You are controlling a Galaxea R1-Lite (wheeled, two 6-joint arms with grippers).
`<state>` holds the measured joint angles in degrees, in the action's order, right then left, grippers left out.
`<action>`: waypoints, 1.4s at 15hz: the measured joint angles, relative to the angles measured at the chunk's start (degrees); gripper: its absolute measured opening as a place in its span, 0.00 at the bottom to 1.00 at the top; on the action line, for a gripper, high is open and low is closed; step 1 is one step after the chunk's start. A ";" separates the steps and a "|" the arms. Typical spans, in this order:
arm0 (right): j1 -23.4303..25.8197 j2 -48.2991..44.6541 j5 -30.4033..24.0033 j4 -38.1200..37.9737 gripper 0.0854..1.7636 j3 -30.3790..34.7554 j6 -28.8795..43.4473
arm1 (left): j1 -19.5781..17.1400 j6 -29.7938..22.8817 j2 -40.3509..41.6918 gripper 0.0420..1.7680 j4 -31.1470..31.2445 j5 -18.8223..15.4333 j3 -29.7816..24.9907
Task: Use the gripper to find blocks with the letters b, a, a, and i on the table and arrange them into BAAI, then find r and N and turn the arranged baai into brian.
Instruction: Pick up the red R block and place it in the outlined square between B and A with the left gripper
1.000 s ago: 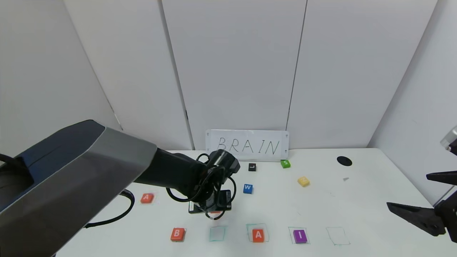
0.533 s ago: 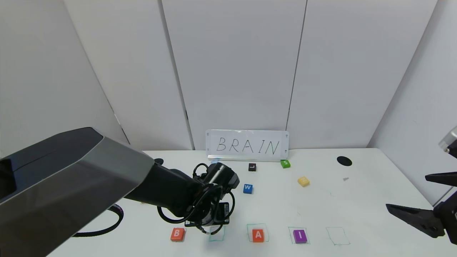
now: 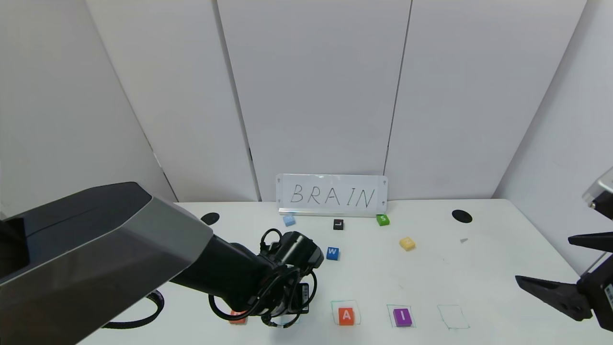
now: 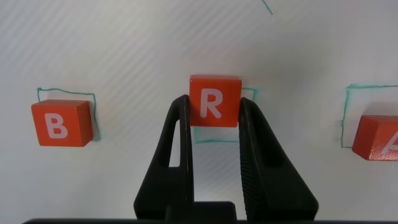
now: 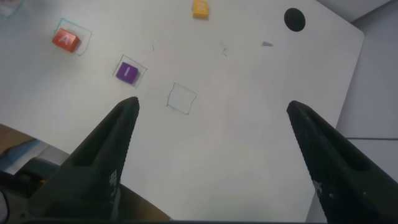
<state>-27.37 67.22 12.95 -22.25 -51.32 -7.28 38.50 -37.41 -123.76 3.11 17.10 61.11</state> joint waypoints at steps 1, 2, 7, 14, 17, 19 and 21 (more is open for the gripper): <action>-0.05 0.01 0.00 0.02 0.97 0.00 0.00 | 0.26 -0.02 0.05 0.26 -0.11 0.02 -0.30; -0.13 0.01 -0.01 0.00 0.97 0.04 0.00 | 0.52 -0.11 0.05 0.26 -0.38 0.00 -0.52; -0.20 0.00 -0.01 0.02 0.97 0.09 -0.02 | 1.38 -1.29 -0.16 0.26 -0.38 -0.02 -0.89; -0.30 0.00 -0.01 0.02 0.97 0.17 -0.05 | 1.66 -2.05 -0.46 0.26 -1.88 -0.13 -1.55; -0.30 0.00 -0.01 0.00 0.97 0.17 -0.07 | 2.23 -2.30 -0.61 0.26 -1.85 -0.20 -1.77; -0.28 0.01 -0.01 0.02 0.97 0.17 -0.07 | 2.40 -2.49 -0.61 0.26 -1.83 -0.17 -1.85; -0.28 0.01 -0.04 0.02 0.97 0.17 -0.07 | 2.45 -2.51 -0.61 0.26 -1.89 -0.09 -2.10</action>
<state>-27.65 67.23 12.91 -22.22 -51.15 -7.35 40.95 -39.92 -124.37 1.22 17.02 59.01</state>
